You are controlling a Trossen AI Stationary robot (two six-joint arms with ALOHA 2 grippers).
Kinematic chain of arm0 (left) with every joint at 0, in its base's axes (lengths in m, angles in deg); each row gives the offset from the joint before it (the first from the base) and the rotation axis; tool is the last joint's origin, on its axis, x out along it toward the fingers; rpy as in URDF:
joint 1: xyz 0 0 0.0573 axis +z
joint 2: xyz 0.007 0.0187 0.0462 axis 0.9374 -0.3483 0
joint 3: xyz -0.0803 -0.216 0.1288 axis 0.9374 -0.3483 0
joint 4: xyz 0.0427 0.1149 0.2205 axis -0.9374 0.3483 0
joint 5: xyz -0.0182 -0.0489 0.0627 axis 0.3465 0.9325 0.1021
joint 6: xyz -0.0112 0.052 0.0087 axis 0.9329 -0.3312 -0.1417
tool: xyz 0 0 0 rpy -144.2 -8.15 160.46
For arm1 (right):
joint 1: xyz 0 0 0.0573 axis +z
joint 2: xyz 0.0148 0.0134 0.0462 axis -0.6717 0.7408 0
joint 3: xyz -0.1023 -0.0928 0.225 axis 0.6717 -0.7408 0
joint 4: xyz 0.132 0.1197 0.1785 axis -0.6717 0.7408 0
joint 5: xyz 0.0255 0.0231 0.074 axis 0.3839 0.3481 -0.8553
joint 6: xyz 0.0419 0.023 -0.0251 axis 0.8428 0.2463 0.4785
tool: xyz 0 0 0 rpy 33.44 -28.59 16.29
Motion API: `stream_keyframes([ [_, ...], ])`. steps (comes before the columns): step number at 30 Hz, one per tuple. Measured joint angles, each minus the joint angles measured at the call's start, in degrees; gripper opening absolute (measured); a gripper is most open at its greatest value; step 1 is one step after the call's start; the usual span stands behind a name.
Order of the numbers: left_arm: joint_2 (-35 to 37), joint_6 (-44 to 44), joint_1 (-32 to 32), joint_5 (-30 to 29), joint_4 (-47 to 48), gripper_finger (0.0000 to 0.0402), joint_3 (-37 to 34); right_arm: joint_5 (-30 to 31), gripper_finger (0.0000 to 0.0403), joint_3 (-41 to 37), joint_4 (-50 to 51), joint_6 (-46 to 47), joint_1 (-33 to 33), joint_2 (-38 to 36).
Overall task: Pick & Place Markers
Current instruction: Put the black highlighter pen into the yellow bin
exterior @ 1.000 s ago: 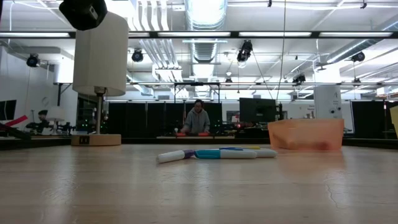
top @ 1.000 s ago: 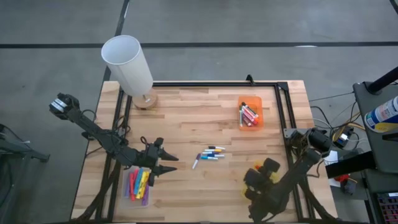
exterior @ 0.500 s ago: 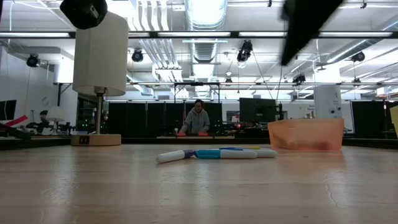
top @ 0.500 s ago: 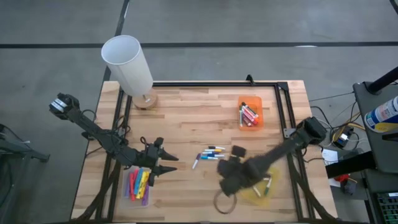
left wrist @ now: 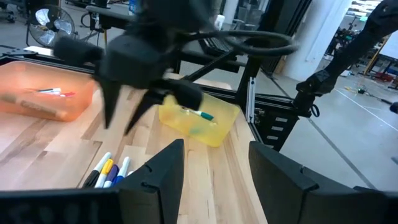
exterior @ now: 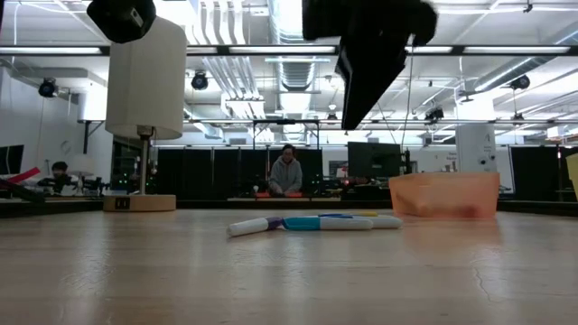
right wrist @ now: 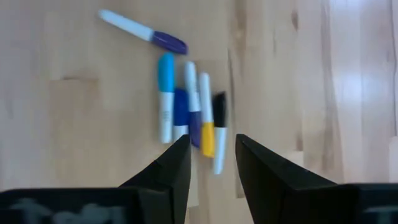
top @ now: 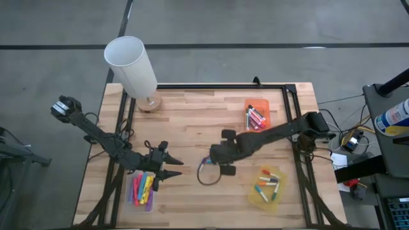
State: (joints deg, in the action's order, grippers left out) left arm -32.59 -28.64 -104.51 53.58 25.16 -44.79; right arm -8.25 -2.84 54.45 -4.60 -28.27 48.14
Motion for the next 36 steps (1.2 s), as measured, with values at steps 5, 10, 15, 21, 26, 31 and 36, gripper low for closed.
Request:
stream_keyframes([
  [5,0.0,0.0,0.0,0.0,0.0,0.0174,0.0,-4.6,0.0116,-2.8,-1.6,-2.3,-6.0,0.0],
  [10,0.0,0.1,0.0,0.0,0.0,0.0174,0.0,-11.8,0.0113,-6.6,-5.8,-4.4,-9.9,0.0],
  [15,0.0,0.1,0.0,0.0,0.0,0.0174,0.0,-12.2,0.0105,-8.4,-7.3,-4.2,-10.7,0.1],
  [21,0.0,0.1,0.0,0.0,0.0,0.0174,0.0,-13.4,0.0095,-11.5,-11.1,-3.9,-10.6,0.1],
  [26,0.0,0.1,0.0,0.0,0.0,0.0174,0.0,-13.4,0.0087,-14.2,-15.6,-3.5,-10.7,0.1],
  [31,0.0,0.1,0.0,0.0,0.0,0.0174,0.0,-13.5,0.0082,-16.0,-19.4,-1.2,-11.0,0.1],
  [36,0.0,0.1,0.0,0.0,0.0,0.0174,0.0,-13.3,0.0086,-17.0,-19.8,-0.6,-11.3,0.1],
])
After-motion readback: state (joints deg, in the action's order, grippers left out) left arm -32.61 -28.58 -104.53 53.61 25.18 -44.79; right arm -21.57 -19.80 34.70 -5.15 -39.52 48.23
